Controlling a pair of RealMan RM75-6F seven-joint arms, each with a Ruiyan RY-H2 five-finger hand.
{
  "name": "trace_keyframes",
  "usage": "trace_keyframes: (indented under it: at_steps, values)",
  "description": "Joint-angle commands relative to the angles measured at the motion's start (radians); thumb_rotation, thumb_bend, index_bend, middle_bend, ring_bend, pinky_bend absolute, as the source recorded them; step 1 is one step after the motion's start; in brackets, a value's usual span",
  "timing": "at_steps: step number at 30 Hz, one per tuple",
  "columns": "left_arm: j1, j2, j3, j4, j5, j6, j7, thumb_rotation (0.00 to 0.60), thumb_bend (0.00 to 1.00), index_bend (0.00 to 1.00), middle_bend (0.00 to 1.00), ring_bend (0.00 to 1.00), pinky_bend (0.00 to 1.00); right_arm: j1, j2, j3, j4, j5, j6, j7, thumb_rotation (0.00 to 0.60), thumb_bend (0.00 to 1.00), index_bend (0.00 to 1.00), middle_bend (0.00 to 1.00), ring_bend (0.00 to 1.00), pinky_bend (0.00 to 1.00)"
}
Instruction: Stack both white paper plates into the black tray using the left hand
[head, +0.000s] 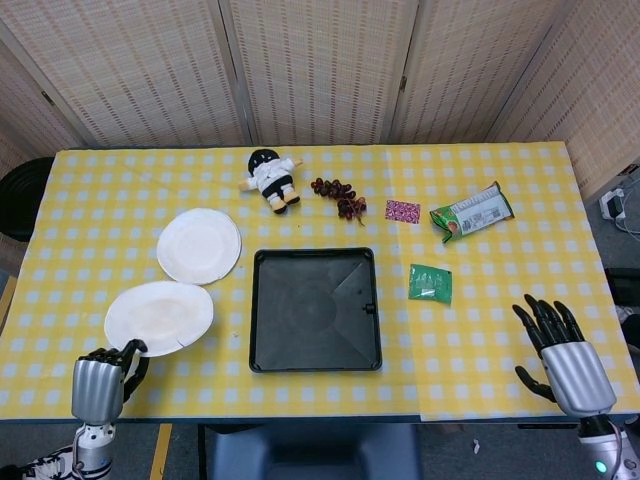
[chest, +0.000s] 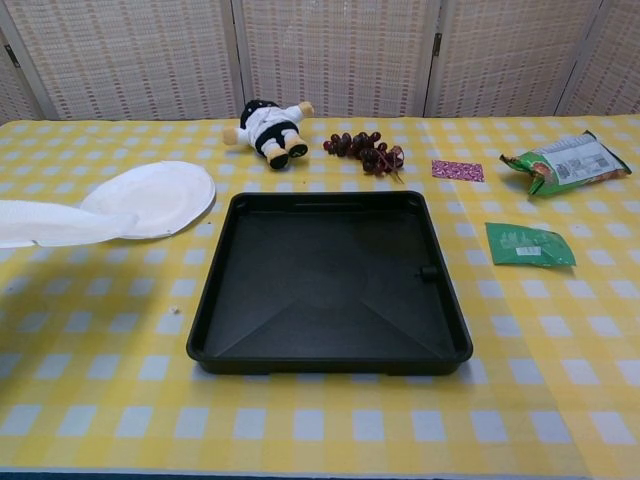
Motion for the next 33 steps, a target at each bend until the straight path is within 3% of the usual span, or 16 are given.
trace_keyframes:
  at_steps: [1, 9, 18, 26, 33]
  values:
    - [-0.009, 0.016, -0.007, -0.053, 0.02, 0.025, 0.021, 0.6, 0.54, 0.7, 1.0, 1.0, 1.0, -0.001, -0.001, -0.002, -0.002, -0.002, 0.0, -0.001, 0.6, 0.29, 0.0, 0.0, 0.0, 0.0]
    - [-0.049, 0.019, 0.044, -0.213, 0.124, -0.018, 0.18, 0.6, 0.54, 0.7, 1.0, 1.0, 1.0, -0.009, 0.005, -0.006, -0.008, -0.016, 0.019, 0.012, 0.6, 0.29, 0.0, 0.0, 0.0, 0.0]
    - [-0.124, -0.025, 0.044, -0.313, 0.196, -0.123, 0.316, 0.6, 0.54, 0.7, 1.0, 1.0, 1.0, -0.018, 0.018, -0.006, -0.005, -0.026, 0.045, 0.044, 0.6, 0.29, 0.0, 0.0, 0.0, 0.0]
    - [-0.173, -0.072, 0.038, -0.31, 0.208, -0.205, 0.342, 0.6, 0.54, 0.7, 1.0, 1.0, 1.0, -0.016, 0.027, 0.001, -0.006, -0.009, 0.04, 0.066, 0.6, 0.29, 0.0, 0.0, 0.0, 0.0]
    - [-0.262, -0.102, -0.011, -0.27, 0.176, -0.325, 0.325, 0.6, 0.54, 0.7, 1.0, 1.0, 1.0, -0.016, 0.039, 0.013, -0.003, 0.015, 0.037, 0.095, 0.6, 0.29, 0.0, 0.0, 0.0, 0.0]
